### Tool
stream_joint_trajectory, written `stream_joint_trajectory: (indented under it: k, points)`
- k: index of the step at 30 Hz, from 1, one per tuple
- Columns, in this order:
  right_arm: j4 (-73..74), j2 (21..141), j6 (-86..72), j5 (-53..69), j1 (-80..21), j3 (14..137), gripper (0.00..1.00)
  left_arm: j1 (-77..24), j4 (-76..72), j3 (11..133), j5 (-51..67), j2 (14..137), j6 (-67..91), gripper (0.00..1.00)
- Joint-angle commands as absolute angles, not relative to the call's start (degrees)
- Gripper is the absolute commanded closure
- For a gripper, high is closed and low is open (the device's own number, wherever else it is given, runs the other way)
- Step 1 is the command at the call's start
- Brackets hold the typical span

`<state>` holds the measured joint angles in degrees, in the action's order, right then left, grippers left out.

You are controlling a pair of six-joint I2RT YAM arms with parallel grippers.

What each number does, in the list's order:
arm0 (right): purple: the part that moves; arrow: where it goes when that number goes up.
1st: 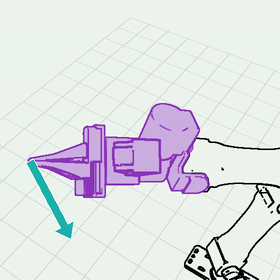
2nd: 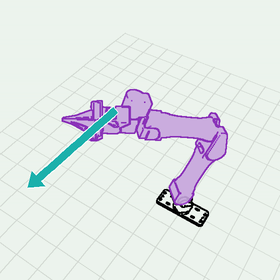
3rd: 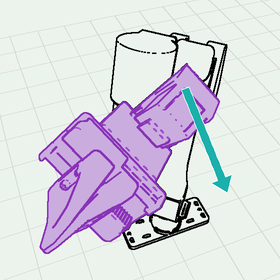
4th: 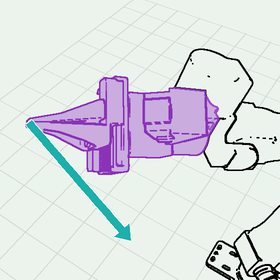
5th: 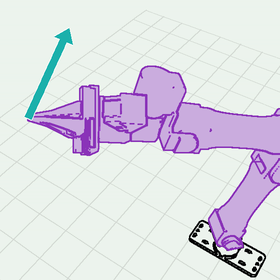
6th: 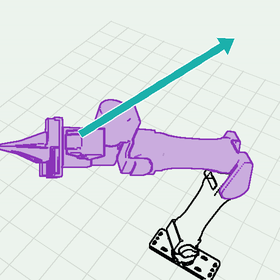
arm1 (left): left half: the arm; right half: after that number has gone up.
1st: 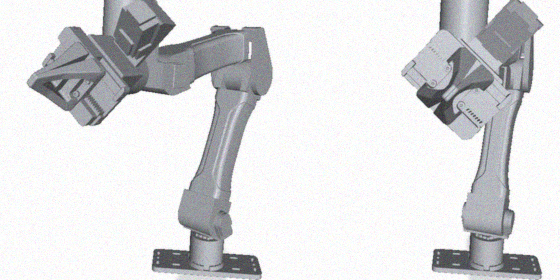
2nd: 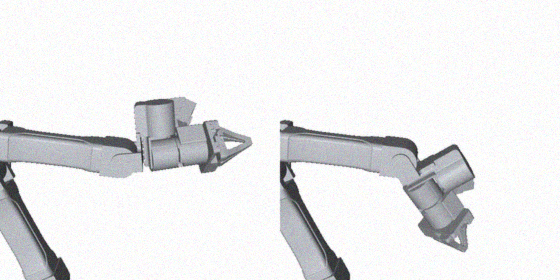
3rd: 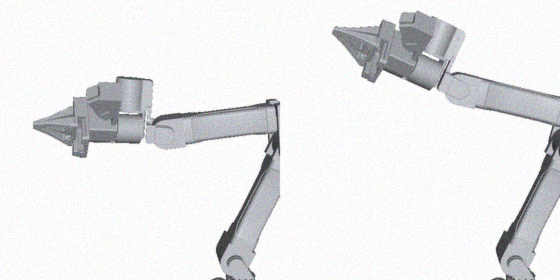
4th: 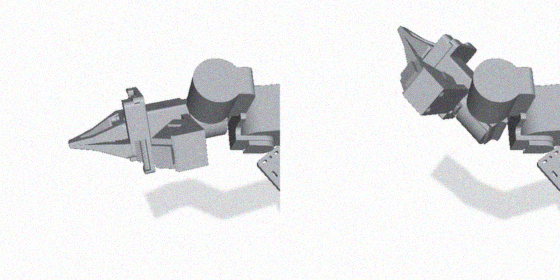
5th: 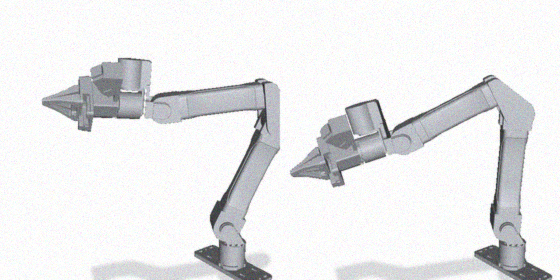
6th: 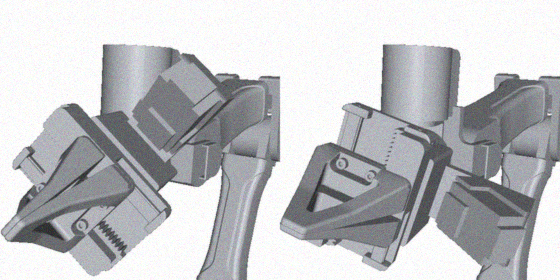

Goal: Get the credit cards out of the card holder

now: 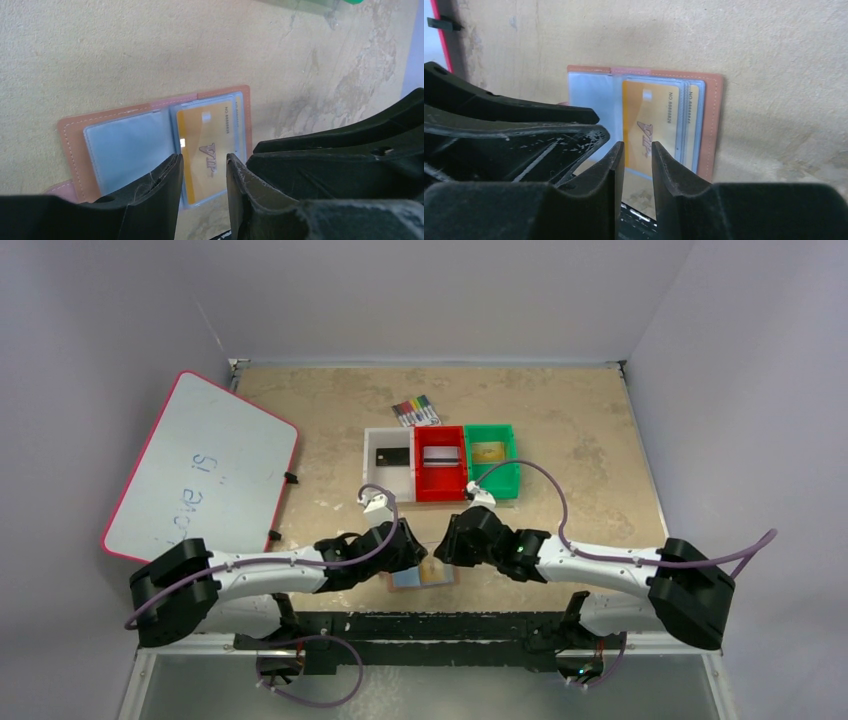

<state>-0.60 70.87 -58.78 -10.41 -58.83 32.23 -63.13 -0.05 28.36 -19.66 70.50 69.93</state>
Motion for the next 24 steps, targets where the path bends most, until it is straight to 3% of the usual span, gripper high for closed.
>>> stream_joint_trajectory:
  k: [1, 24]
  points:
    - [-3.86, 71.80, -58.18, -8.64, -58.55, 32.07, 0.71, -63.36, -3.22, 27.35, -19.51, 71.39, 71.40, 0.64]
    - [1.66, 76.60, -58.37, -10.93, -58.58, 35.12, 0.67, -63.43, -3.35, 25.93, -18.40, 75.89, 70.54, 0.64]
